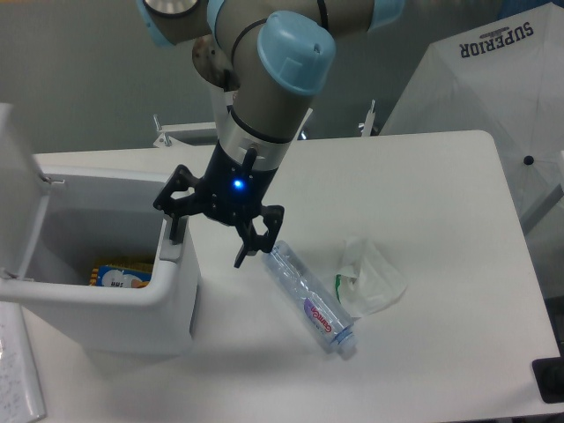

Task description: Open the trash can

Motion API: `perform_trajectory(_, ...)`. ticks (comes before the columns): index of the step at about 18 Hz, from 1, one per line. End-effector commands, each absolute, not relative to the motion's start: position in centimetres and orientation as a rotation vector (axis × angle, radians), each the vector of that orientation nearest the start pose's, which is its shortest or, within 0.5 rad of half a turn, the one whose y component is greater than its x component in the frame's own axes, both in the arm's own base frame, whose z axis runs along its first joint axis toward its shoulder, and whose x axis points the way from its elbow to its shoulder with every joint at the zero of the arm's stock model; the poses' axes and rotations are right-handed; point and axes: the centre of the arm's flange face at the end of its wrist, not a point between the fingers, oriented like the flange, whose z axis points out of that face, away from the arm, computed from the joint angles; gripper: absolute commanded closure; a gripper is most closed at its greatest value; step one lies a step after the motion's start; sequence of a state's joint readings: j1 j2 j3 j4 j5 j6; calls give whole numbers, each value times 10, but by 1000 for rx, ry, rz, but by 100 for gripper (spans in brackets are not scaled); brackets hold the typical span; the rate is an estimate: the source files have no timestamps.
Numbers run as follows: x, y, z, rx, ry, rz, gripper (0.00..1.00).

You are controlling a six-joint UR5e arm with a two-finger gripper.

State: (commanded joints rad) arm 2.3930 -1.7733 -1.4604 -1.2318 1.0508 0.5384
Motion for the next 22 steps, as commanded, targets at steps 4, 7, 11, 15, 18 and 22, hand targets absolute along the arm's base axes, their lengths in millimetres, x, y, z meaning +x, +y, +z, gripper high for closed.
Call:
perform_trajectory(4, -337, 521, 488, -2586, -346, -293, 0)
perform_trajectory(7, -374, 497, 496, -2559, -421, -250, 0)
perform_trajectory(11, -432, 472, 483, -2520, -501, -180, 0)
perform_trajectory(15, -488, 453, 452, -2515, -555, -50, 0)
perform_trajectory(18, -514, 434, 433, -2613, -514, 68, 0)
perform_trajectory(22, -541, 405, 406, -2723, -430, 137, 0)
